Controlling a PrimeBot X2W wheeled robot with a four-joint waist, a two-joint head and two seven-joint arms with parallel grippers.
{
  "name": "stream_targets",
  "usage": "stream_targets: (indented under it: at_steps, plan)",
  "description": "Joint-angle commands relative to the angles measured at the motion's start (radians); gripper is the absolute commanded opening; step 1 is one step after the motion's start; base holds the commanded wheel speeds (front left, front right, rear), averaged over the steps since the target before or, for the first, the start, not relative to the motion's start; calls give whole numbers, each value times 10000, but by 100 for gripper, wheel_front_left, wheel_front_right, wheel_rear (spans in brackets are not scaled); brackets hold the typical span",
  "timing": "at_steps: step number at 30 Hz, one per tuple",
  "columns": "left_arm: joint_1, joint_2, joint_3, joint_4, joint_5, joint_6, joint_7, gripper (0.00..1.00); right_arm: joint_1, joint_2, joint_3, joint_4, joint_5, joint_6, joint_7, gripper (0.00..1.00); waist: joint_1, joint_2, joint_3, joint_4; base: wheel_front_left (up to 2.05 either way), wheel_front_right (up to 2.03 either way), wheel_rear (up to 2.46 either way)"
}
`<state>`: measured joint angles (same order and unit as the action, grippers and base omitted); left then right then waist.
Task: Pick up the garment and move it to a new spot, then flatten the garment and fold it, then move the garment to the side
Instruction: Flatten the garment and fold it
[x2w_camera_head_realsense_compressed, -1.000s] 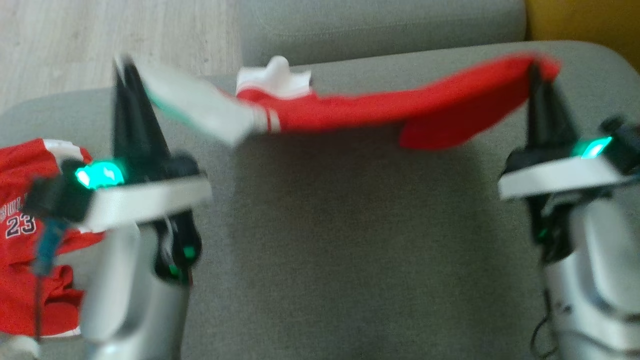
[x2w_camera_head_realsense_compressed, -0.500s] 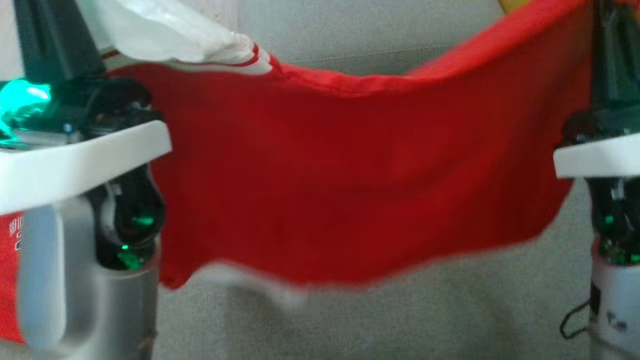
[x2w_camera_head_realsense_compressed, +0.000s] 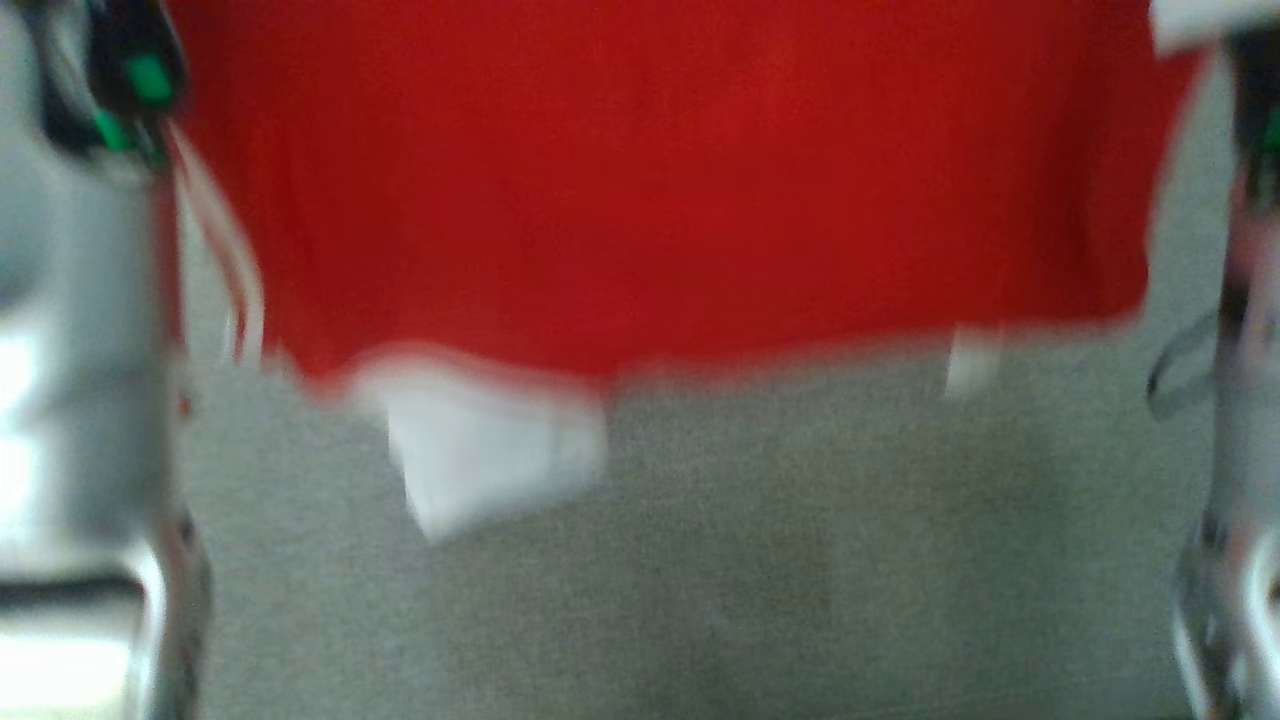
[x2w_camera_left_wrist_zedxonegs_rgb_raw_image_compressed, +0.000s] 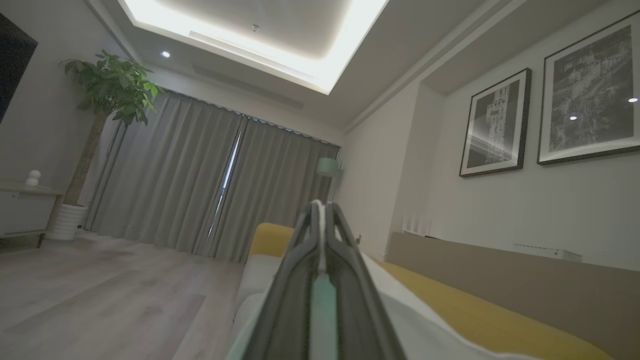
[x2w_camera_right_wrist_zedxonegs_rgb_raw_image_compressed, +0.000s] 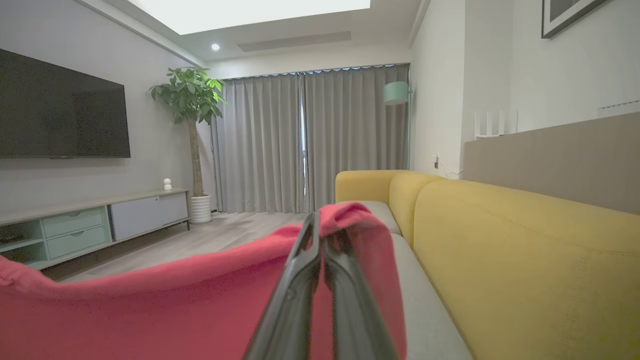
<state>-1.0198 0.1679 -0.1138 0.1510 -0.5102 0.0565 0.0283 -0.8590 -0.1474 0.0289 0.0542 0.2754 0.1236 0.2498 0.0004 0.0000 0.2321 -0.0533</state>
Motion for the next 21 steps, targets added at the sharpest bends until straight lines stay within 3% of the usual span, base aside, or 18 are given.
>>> stream_targets:
  at_steps: [1,6,10,16,21]
  plan:
    - [-1437,492,421,546,158,-133,-360,0,-1374,-44,400,661,-55,71,-531,0,-4,0,1188,-150,0,0,0]
    - [-4163,587,618,2925,345,-347,-1593,0,-4385,-83,364,3541,-267,71,-2363,0,-4,0,1731,-50,0,0,0]
    - [-5266,502,429,4369,495,-646,-2243,0,-5685,-165,480,5377,-570,71,-3642,0,-4,0,1883,190,0,0,0]
    - [-5130,226,136,5582,542,-1097,-2631,0,-5717,-358,744,7260,-555,71,-4445,0,-4,0,2058,579,0,0,0]
    - [-3840,-28,-90,6431,588,-1385,-2830,0,-4581,-648,1286,8907,-538,71,-4712,0,-4,0,2006,937,0,0,0]
